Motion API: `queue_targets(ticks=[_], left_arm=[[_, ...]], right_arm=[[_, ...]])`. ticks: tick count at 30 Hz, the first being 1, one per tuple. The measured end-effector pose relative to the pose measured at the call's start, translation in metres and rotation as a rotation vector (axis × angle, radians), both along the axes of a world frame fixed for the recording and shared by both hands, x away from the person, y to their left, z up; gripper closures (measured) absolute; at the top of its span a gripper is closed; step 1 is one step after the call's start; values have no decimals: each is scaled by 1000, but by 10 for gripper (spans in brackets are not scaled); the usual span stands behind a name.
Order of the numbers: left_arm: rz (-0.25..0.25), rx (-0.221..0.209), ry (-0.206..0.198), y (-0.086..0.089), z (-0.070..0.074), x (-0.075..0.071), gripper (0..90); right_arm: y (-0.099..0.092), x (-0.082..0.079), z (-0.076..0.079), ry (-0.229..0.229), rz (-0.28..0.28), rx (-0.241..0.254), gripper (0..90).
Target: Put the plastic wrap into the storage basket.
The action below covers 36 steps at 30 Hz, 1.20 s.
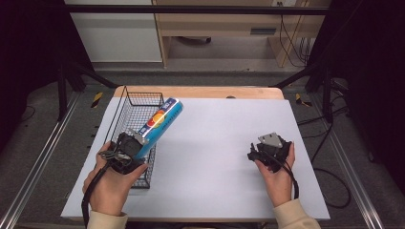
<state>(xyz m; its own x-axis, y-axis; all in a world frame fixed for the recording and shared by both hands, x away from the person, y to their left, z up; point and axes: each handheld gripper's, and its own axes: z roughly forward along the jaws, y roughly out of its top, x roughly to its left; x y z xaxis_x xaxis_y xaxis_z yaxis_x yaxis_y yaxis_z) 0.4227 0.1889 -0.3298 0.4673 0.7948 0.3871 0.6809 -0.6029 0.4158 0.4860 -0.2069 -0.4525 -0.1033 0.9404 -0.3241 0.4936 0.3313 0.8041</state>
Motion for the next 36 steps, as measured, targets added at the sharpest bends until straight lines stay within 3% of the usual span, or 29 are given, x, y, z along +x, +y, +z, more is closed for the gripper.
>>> queue_targets(ticks=[5,18,23,31,36], left_arm=[[18,-2,20,7,-4,-3,318],[48,-3,26,18,-5,-5,318],[64,2,52,18,-11,-6,319],[98,-44,78,27,-16,-4,319],[124,-46,93,30,-15,3,319]], right_arm=[[0,0,0,2,3,0,74],[0,0,-1,13,7,3,78],[-1,1,-2,20,6,3,80],[-1,1,-3,24,10,2,84],[0,1,-3,26,15,5,85]])
